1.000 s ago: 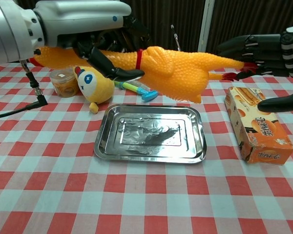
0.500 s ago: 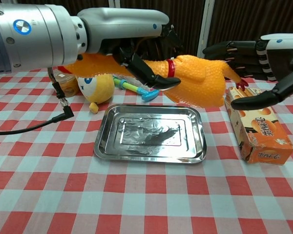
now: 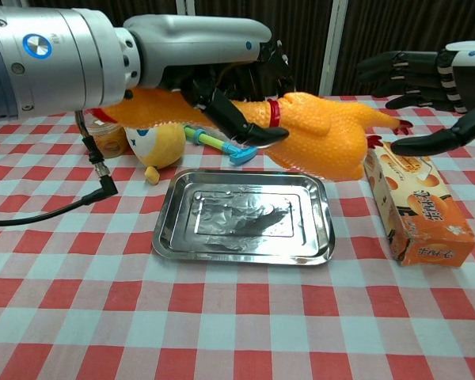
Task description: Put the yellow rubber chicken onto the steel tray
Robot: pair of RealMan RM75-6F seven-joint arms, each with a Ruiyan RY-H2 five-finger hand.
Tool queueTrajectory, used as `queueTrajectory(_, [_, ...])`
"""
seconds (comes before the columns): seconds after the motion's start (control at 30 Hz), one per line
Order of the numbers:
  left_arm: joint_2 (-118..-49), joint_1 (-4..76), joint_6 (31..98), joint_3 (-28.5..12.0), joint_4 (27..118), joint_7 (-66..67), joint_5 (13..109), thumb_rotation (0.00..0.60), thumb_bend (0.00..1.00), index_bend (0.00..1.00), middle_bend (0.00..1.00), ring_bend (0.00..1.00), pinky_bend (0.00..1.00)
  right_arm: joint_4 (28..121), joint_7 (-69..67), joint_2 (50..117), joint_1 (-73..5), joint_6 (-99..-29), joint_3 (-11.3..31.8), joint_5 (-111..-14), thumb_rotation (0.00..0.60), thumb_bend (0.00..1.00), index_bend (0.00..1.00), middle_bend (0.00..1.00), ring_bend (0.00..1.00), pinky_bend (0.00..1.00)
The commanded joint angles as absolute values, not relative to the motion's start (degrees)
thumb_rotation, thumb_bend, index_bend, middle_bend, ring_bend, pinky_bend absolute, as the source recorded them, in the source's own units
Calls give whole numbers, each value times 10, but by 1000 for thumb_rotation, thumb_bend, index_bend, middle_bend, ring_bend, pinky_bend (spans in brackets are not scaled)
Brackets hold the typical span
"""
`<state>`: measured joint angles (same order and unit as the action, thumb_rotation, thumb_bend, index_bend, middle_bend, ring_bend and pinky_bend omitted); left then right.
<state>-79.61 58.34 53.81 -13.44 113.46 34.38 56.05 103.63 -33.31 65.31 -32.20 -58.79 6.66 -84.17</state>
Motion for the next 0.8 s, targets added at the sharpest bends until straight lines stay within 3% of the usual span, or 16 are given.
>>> queueTrajectory(0.03, [-796, 583, 543, -133, 1134, 339, 564, 600, 773, 621, 730, 672, 787, 1033, -337, 650, -319, -591, 66, -845, 600, 256, 0, 0, 0, 12])
queueTrajectory(0.27, [-804, 594, 549, -134, 1131, 340, 565, 600, 773, 621, 731, 672, 786, 1029, -318, 648, -317, -594, 58, -859, 600, 92, 0, 0, 0, 11])
queueTrajectory(0.8, [-813, 613, 559, -135, 1130, 341, 544, 600, 774, 622, 731, 673, 787, 1019, -293, 667, -316, -591, 58, -840, 600, 75, 0, 0, 0, 11])
